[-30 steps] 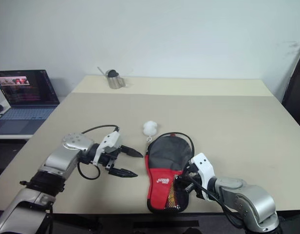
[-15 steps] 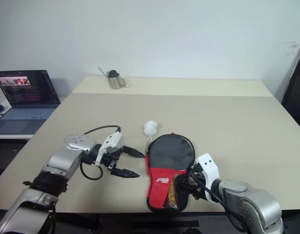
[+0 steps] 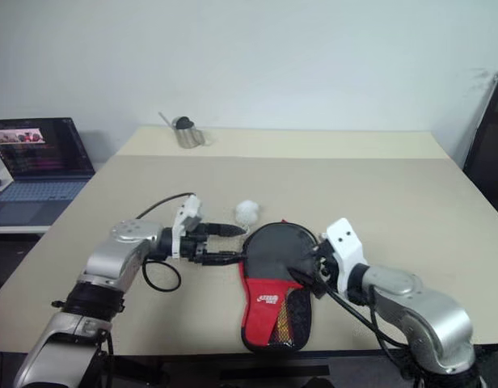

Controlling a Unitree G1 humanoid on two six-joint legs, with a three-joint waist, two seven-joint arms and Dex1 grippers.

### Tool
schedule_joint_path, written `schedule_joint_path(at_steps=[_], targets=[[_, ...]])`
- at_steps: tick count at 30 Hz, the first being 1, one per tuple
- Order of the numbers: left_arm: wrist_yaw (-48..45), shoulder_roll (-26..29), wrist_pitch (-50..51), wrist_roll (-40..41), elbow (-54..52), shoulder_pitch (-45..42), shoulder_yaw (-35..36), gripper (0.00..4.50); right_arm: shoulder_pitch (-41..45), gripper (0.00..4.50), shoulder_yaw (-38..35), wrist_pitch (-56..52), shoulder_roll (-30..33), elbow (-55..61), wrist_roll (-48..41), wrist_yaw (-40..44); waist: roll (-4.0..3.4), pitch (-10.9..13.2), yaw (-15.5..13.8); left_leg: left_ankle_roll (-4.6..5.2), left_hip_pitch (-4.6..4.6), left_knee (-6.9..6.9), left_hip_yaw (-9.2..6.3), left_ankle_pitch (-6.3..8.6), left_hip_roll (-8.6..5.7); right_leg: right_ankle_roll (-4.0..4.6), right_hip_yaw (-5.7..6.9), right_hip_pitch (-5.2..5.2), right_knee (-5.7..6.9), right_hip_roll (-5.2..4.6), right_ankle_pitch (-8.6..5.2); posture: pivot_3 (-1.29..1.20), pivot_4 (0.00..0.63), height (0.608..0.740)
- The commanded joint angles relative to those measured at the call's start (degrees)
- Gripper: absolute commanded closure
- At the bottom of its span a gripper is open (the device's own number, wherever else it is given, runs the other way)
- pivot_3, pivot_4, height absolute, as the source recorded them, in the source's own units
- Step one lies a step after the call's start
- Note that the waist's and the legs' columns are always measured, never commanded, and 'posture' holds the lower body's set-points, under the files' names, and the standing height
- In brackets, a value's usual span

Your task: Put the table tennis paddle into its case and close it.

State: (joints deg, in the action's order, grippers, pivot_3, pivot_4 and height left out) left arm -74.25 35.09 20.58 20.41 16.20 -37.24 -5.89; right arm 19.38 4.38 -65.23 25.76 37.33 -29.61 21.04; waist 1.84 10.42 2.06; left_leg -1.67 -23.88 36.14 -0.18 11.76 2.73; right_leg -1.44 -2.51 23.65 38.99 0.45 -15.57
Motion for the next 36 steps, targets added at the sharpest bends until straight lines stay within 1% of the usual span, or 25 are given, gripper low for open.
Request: schedule_joint_path(at_steps=[1, 3, 7, 10, 12, 16, 21, 24, 25, 30, 36], targets=[[2.95, 0.67, 1.81, 1.62, -4.04, 0.95, 3.46, 0.55, 2.67, 0.02, 4.41, 5.55, -1.32, -3.08, 2.94, 0.45, 0.0, 0.0, -0.02, 0.0, 0.0, 0.0, 0.0, 0.0, 0.0, 0.0, 0.0, 0.0, -0.01, 0.0, 0.0, 0.0, 0.15, 0.74], [4.11, 1.12, 2.75, 1.84, -5.46, 2.1, 4.57, 0.55, 3.84, 0.02, 6.52, 7.7, -2.38, -5.1, 4.1, 0.85, 0.0, 0.0, -0.08, 0.0, 0.0, 0.0, 0.01, 0.0, 0.0, 0.0, -0.01, 0.01, -0.01, 0.0, 0.0, 0.0, 0.15, 0.74], [6.51, 3.03, 4.26, 1.94, -8.25, 5.65, 7.14, 0.55, 7.23, 0.02, 10.94, 11.65, -6.72, -12.61, 5.52, 2.73, 0.0, 0.0, 0.26, 0.0, 0.03, 0.0, 0.01, 0.0, 0.03, 0.01, -0.02, 0.01, 0.01, 0.0, 0.01, 0.0, 0.15, 0.74], [9.1, 2.69, 4.29, 1.59, -8.34, 5.94, 7.91, 0.55, 7.98, 0.02, 13.13, 15.38, -8.44, -18.9, 7.87, 3.94, 0.01, 0.0, -0.01, 0.0, 0.03, 0.01, -0.02, 0.0, 0.03, 0.03, 0.02, 0.01, 0.04, 0.0, 0.02, 0.0, 0.15, 0.74], [12.59, 1.57, 3.61, 0.24, -7.25, 5.31, 8.03, 0.55, 7.42, 0.02, 14.18, 17.69, -8.55, -22.38, 9.91, 4.21, 0.02, -0.01, -0.43, -0.01, 0.0, 0.03, -0.03, 0.0, 0.0, 0.03, 0.04, -0.01, 0.02, -0.03, 0.02, 0.0, 0.15, 0.74], [20.85, -1.43, 0.63, -3.44, -3.53, 2.98, 7.95, 0.55, 6.4, 0.02, 14.67, 20.04, -9.29, -25.8, 12.03, 4.37, 0.03, -0.02, -0.58, -0.01, -0.01, 0.07, 0.06, 0.0, -0.08, -0.01, 0.0, -0.04, -0.03, -0.13, 0.04, 0.0, 0.15, 0.74], [26.43, -5.58, -2.64, -7.31, 2.65, -1.96, 6.33, 0.55, 5.8, 0.02, 14.67, 21.57, -10.47, -27.44, 13.54, 4.56, 0.04, -0.03, -0.43, -0.01, 0.01, 0.08, 0.01, -0.01, -0.03, -0.03, 0.03, -0.04, 0.02, -0.07, 0.07, 0.0, 0.15, 0.74], [34.06, -8.62, -4.86, -11.91, 12.59, -7.97, 5.48, 0.55, 5.58, 0.02, 14.62, 21.74, -11.07, -27.5, 14.02, 4.53, 0.05, -0.03, -0.43, -0.01, 0.03, 0.08, -0.01, -0.01, -0.03, -0.02, 0.04, -0.05, 0.05, -0.05, 0.07, 0.0, 0.15, 0.74], [35.15, -9.63, -5.27, -12.65, 16.45, -10.18, 5.33, 0.55, 5.54, 0.02, 14.61, 21.73, -11.26, -27.52, 14.13, 4.49, 0.06, -0.04, -0.42, -0.01, 0.02, 0.09, -0.03, -0.01, -0.04, -0.03, 0.06, -0.06, 0.05, -0.05, 0.08, 0.0, 0.15, 0.74], [33.68, -13.5, -8.07, -15.48, 31.82, -17.77, 3.19, 0.55, 5.13, 0.02, 14.37, 21.58, -11.98, -27.11, 14.79, 4.48, 0.07, -0.04, -0.35, -0.01, 0.01, 0.12, 0.03, -0.01, -0.07, -0.06, 0.02, -0.08, -0.01, -0.05, 0.09, 0.0, 0.15, 0.74], [33.23, -17.32, -11.46, -18.02, 44.59, -23.56, 2.37, 0.55, 5.16, 0.02, 14.17, 21.53, -12.56, -26.97, 15.53, 4.41, 0.07, -0.04, -0.23, -0.02, 0.01, 0.09, 0.02, -0.01, -0.07, -0.06, 0.04, -0.07, -0.01, -0.04, 0.09, 0.0, 0.15, 0.74]])
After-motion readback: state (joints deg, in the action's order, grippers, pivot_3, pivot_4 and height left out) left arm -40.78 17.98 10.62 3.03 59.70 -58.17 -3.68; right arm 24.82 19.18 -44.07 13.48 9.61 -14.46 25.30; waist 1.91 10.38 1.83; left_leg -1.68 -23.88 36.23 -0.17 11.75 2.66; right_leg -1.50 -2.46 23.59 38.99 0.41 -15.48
